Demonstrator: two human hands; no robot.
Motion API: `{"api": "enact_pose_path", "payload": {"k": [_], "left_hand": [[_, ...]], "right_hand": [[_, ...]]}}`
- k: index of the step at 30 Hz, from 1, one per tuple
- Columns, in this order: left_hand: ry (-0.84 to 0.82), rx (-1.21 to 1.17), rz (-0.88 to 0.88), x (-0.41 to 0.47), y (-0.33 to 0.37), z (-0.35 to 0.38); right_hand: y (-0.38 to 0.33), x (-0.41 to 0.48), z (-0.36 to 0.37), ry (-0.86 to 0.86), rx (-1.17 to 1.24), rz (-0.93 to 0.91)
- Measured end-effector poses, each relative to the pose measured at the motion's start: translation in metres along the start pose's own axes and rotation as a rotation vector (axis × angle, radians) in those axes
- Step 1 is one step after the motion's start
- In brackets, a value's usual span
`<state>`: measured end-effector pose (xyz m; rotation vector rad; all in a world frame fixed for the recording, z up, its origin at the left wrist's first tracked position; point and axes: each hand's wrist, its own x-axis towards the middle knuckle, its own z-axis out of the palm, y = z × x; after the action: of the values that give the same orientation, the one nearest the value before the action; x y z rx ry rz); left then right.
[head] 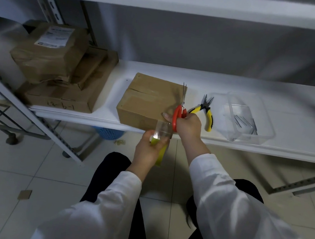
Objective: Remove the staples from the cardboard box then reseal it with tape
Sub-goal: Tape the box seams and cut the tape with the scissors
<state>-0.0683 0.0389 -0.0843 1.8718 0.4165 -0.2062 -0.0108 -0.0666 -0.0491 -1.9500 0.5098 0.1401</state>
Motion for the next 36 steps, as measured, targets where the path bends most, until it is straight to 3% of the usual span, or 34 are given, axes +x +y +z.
{"api": "enact_pose_path", "payload": {"k": [8, 13, 20, 27, 36], "left_hand": [[0.021, -0.143, -0.017, 0.001, 0.007, -0.003], [0.034, -0.154, -0.044, 0.003, 0.005, -0.003], [0.074, -0.183, -0.052, 0.002, 0.005, 0.000], [0.085, -0.206, -0.058, -0.007, 0.011, -0.002], [0.096, -0.232, -0.078, -0.009, 0.014, -0.001]], "right_hand": [[-0.004, -0.007, -0.009, -0.093, -0.032, -0.010], [0.002, -0.010, -0.035, 0.036, -0.101, -0.171], [0.006, -0.023, -0.062, -0.359, -0.416, -0.139], [0.013, -0.028, -0.073, -0.444, -0.570, -0.168], [0.017, -0.036, -0.099, -0.529, -0.587, -0.032]]}}
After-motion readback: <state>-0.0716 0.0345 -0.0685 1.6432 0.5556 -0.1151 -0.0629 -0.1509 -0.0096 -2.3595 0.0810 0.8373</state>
